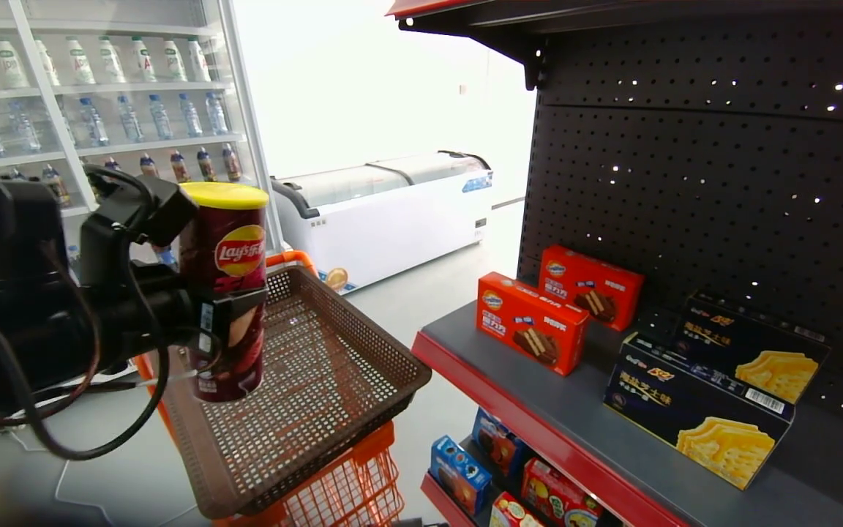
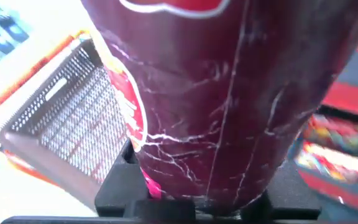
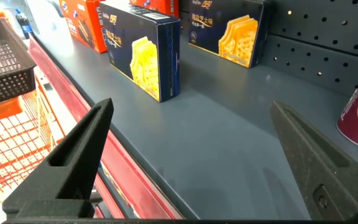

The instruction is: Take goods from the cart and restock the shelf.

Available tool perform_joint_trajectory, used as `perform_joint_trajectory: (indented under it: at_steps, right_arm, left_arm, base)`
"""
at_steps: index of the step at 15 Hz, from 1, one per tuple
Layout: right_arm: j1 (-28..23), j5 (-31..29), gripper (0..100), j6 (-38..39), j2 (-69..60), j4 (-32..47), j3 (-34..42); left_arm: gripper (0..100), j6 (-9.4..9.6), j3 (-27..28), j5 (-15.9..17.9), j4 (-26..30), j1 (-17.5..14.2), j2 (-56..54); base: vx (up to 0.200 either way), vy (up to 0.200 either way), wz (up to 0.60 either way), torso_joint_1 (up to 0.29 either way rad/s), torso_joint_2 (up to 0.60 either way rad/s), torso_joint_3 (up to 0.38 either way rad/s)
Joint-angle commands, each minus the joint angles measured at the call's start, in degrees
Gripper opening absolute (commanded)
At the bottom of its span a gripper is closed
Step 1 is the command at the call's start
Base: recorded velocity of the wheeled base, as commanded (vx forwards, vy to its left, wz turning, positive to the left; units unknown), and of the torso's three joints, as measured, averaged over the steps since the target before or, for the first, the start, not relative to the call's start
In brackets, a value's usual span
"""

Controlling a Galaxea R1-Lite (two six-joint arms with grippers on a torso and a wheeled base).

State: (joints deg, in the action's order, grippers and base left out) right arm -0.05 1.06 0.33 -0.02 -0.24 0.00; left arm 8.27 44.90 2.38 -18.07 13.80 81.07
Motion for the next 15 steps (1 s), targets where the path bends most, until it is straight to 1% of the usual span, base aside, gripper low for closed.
perform_joint_trajectory:
  at_steps: [1, 2, 5, 6, 8, 9, 10, 11, 12, 14, 15]
  right_arm:
    - [0.0, 0.0, 100, 0.0, 0.0, 0.0, 0.0]
    - [0.0, 0.0, 100, 0.0, 0.0, 0.0, 0.0]
    - [0.0, 0.0, 100, 0.0, 0.0, 0.0, 0.0]
    - [0.0, 0.0, 100, 0.0, 0.0, 0.0, 0.0]
    - [0.0, 0.0, 100, 0.0, 0.0, 0.0, 0.0]
    - [0.0, 0.0, 100, 0.0, 0.0, 0.0, 0.0]
    - [0.0, 0.0, 100, 0.0, 0.0, 0.0, 0.0]
    - [0.0, 0.1, 100, 0.0, 0.0, 0.0, 0.0]
    - [0.0, 0.0, 100, 0.0, 0.0, 0.0, 0.0]
    - [0.0, 0.1, 100, 0.0, 0.0, 0.0, 0.0]
    - [0.0, 0.1, 100, 0.0, 0.0, 0.0, 0.0]
  left_arm:
    - [0, -0.79, -5.3, 2.9, 4.8, 0.4, -12.5]
    - [0, -0.88, -6.5, 2.9, 4.3, 0.4, -13.7]
    - [0, -0.88, -5.9, 3.6, 4.2, 0.8, -16.1]
    - [0, -0.97, -5.1, 5.3, 4.4, 1.8, -17.1]
    - [0, -0.97, -5.3, 9.8, 5.1, 2.0, -18.4]
    - [0, -0.97, -5.5, 11.3, 5.1, 2.1, -18.5]
    - [0, -0.97, -5.8, 12.7, 5.1, 3.0, -18.4]
    - [0, -0.97, -5.8, 13.1, 5.1, 3.7, -18.4]
    - [0, -0.88, -5.4, 14.6, 4.7, 4.5, -17.2]
    - [0, -0.97, -5.3, 18.3, 4.5, 5.1, -15.5]
    - [0, -1.06, -5.2, 20.7, 5.1, 5.3, -15.4]
  base:
    - [0.000, 0.000, 0.00, 0.000, 0.00, 0.000]
    - [0.000, 0.000, 0.00, 0.000, 0.00, 0.000]
    - [0.000, 0.000, 0.00, 0.000, 0.00, 0.000]
    - [0.000, 0.000, 0.00, 0.000, 0.00, 0.000]
    - [0.000, 0.000, 0.00, 0.000, 0.00, 0.000]
    - [0.000, 0.000, 0.00, 0.000, 0.00, 0.000]
    - [0.000, 0.000, 0.00, 0.000, 0.00, 0.000]
    - [0.000, 0.000, 0.00, 0.000, 0.00, 0.000]
    - [0.000, 0.000, 0.00, 0.000, 0.00, 0.000]
    - [0.000, 0.000, 0.00, 0.000, 0.00, 0.000]
    - [0.000, 0.000, 0.00, 0.000, 0.00, 0.000]
